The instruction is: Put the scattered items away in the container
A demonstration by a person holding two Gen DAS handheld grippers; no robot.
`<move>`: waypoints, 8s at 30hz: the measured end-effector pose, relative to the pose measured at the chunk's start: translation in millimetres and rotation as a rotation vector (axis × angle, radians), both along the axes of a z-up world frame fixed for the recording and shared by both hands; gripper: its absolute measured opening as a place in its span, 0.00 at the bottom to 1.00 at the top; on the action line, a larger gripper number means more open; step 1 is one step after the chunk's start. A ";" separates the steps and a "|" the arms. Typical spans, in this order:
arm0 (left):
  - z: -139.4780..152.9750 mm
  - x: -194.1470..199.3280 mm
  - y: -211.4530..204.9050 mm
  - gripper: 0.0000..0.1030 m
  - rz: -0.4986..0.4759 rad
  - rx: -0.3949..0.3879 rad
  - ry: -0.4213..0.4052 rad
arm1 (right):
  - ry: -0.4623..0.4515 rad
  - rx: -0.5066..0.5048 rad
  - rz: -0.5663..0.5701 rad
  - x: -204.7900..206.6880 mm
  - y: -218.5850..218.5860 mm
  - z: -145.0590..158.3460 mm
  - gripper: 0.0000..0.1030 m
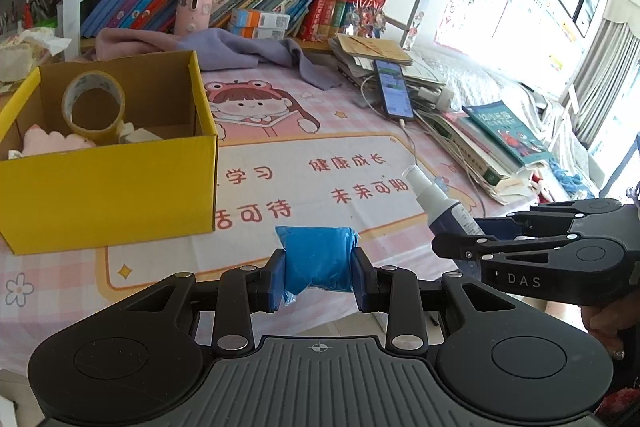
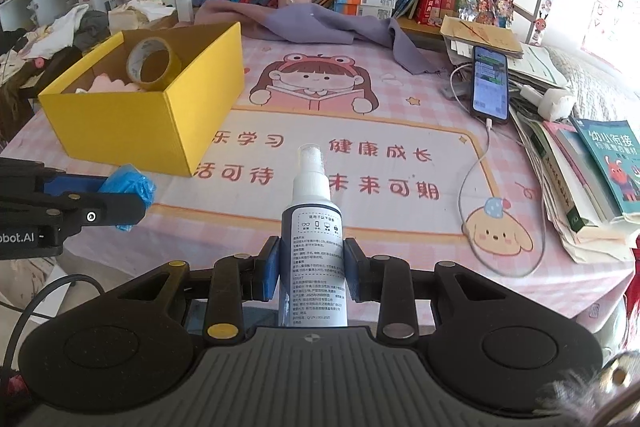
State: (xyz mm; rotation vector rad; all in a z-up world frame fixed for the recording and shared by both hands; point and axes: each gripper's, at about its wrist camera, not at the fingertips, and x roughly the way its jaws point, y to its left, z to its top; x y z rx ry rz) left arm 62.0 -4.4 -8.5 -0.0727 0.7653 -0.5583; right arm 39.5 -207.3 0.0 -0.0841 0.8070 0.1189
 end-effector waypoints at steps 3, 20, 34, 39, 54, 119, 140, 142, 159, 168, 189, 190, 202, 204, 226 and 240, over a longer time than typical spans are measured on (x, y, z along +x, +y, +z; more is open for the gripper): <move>-0.4 -4.0 4.8 0.31 -0.001 -0.007 0.002 | 0.003 -0.008 0.006 -5.4 5.9 0.2 0.30; -3.0 -19.4 47.3 0.30 0.078 -0.018 0.013 | 0.024 -0.019 0.104 -9.6 51.2 -1.5 0.30; -6.8 -34.8 92.9 0.30 0.227 -0.014 0.035 | 0.052 -0.018 0.273 -0.6 95.8 -8.2 0.30; -5.3 -43.0 108.6 0.30 0.284 -0.005 0.029 | 0.058 -0.005 0.343 1.6 112.9 -10.7 0.30; 5.7 -58.8 147.4 0.30 0.479 -0.005 -0.004 | 0.017 0.006 0.523 14.7 151.3 -2.4 0.30; 32.4 201.4 85.6 0.83 0.286 0.307 -0.112 | -0.067 -0.020 0.619 214.5 184.1 16.1 0.51; 88.8 44.9 117.8 0.89 0.505 0.227 -0.328 | -0.282 0.046 0.416 119.5 142.0 63.7 0.53; 88.8 34.3 121.9 0.89 0.534 0.196 -0.332 | -0.297 0.049 0.380 107.9 133.0 65.0 0.54; 57.7 -3.3 97.7 0.89 0.459 0.121 -0.227 | -0.252 0.002 0.148 34.7 61.1 45.1 0.55; 45.1 -22.0 62.1 0.89 0.380 0.172 -0.209 | -0.220 -0.003 0.071 5.1 29.5 27.7 0.60; -2.9 -39.8 27.9 0.91 0.350 0.274 -0.063 | -0.124 -0.016 0.018 -17.3 30.8 -8.4 0.84; -3.4 -39.5 28.4 0.94 0.358 0.275 -0.059 | -0.123 -0.015 0.007 -17.3 28.8 -8.6 0.84; -4.5 -35.7 18.3 0.99 0.333 0.314 -0.054 | -0.106 0.004 -0.032 -16.8 20.3 -9.9 0.92; -4.9 -34.8 17.0 0.99 0.328 0.319 -0.050 | -0.104 0.005 -0.035 -17.3 19.7 -9.8 0.92; -4.6 -28.2 21.5 1.00 0.335 0.284 -0.043 | -0.101 -0.001 -0.019 -16.6 22.7 -9.2 0.94; -6.3 -24.6 24.7 1.00 0.335 0.277 -0.031 | -0.100 -0.005 -0.008 -12.8 27.6 -9.7 0.94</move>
